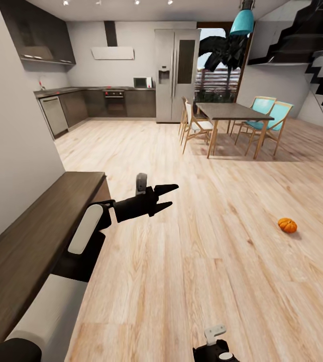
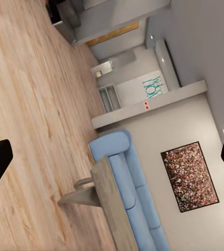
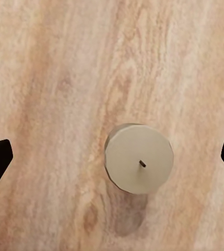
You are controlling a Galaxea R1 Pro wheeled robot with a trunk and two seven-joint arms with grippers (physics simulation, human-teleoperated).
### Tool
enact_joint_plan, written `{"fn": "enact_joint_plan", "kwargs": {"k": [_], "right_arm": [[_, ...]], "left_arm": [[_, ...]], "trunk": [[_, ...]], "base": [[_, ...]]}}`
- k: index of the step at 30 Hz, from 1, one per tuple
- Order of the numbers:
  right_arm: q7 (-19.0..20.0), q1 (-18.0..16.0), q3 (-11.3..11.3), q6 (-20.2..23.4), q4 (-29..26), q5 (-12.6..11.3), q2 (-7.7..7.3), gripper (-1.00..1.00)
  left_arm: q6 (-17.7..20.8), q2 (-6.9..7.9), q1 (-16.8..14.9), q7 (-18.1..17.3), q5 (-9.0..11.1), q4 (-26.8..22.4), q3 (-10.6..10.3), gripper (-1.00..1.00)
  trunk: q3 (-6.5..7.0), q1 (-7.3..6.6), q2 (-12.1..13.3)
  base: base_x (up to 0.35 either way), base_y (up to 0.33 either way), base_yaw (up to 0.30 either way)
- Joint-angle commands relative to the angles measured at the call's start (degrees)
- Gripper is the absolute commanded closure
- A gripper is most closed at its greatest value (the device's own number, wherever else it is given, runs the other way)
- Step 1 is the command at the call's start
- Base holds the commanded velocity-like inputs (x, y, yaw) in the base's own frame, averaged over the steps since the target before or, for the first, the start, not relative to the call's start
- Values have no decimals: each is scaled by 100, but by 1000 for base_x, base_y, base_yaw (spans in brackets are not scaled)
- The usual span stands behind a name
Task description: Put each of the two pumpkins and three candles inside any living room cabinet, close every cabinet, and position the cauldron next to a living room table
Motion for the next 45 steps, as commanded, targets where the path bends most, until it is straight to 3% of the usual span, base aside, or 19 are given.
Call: {"fn": "enact_joint_plan", "kwargs": {"k": [1, 20, 45], "right_arm": [[0, 1, 0, 0, 0, -1, 0, -100], [9, 1, -7, 0, -1, 3, 0, -100], [6, -1, -9, -9, -15, 4, -9, -100]], "left_arm": [[0, 0, 0, 0, 3, 0, 0, -100], [0, 0, 0, 0, 3, 0, 0, -100], [-7, 0, 0, -8, 3, 0, -2, -100]], "trunk": [[-18, 23, -42], [-332, 440, -804], [-780, 989, -1806]], "base": [[0, 0, -3], [0, 0, -111], [0, 0, -2]]}}
